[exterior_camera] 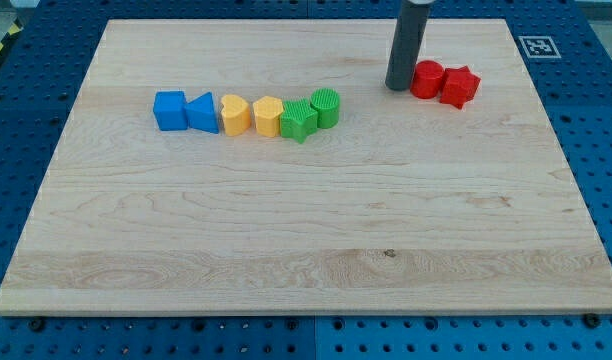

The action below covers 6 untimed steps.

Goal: Push the red circle into the red star

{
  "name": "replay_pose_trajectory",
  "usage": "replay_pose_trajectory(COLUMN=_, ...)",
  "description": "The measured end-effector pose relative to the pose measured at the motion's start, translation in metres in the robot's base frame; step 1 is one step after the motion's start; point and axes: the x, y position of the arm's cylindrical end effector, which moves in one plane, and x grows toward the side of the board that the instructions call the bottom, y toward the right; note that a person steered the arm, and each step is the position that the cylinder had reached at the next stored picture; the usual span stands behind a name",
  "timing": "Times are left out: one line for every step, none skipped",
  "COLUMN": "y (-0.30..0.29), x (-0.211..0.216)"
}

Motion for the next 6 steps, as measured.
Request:
replay_pose_trajectory(y=0.002, x=-0.007)
replay_pose_trajectory(y=0.011, x=0.026)
replay_pose_trajectory(y=0.012, x=0.023)
replay_pose_trajectory(y=-0.017, x=0.0)
replay_pose_trajectory(y=-0.065, x=-0.005)
replay_pose_trajectory(y=-0.11, x=0.011)
